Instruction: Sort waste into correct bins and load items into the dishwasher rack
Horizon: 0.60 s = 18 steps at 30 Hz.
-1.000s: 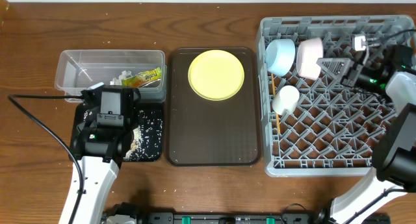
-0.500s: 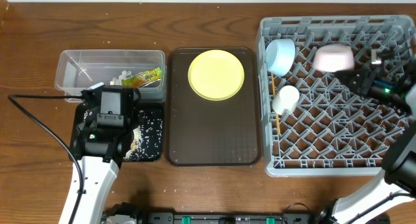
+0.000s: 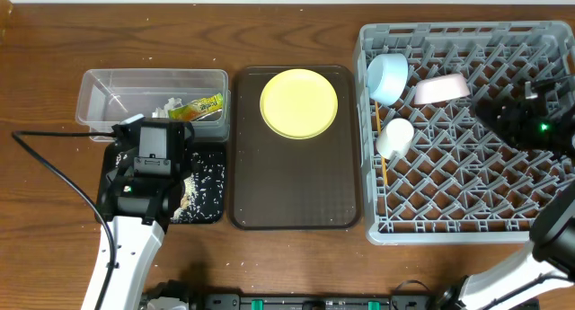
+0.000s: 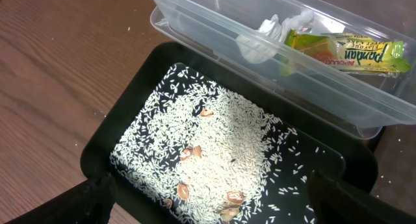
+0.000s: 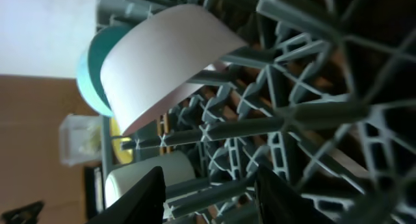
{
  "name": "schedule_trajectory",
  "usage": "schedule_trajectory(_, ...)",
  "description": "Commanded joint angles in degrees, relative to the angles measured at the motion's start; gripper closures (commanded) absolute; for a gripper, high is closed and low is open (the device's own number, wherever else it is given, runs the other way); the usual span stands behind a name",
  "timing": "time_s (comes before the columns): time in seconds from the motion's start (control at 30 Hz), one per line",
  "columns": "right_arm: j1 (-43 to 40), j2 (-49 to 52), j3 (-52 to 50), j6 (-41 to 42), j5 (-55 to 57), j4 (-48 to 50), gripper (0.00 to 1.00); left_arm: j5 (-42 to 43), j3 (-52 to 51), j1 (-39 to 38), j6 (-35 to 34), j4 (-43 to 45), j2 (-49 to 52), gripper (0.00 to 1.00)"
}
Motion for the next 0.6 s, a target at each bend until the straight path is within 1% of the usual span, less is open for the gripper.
schedule_trajectory(0.0, 2.4, -7.7, 0.8, 3.5, 6.7, 0.0, 0.59, -0.9, 0.9, 0.3, 0.2, -0.1, 0.0, 0.04)
schedule_trajectory(0.17, 8.8, -16.5, 0.8, 3.4, 17.4, 1.0, 0.62, -0.9, 0.9, 0.3, 0.2, -0.1, 0.0, 0.04)
schedule_trajectory(0.27, 14.9, -20.0, 0.8, 0.8, 25.1, 3.3, 0.58, -0.9, 0.9, 0.3, 0.2, -0.1, 0.0, 0.04)
schedule_trajectory(0.33, 18.8, -20.5, 0.8, -1.4, 29.2, 5.4, 0.56, -1.0, 0.9, 0.3, 0.2, -0.1, 0.0, 0.04)
schedule_trajectory(0.43, 24.8, -19.7, 0.8, -4.4, 35.5, 8.4, 0.48, -1.0, 0.9, 0.3, 0.2, -0.1, 0.0, 0.04)
schedule_trajectory(0.57, 29.9, -16.3, 0.8, -5.8, 44.3, 12.6, 0.45, -0.9, 0.9, 0.3, 0.2, -0.1, 0.0, 0.04)
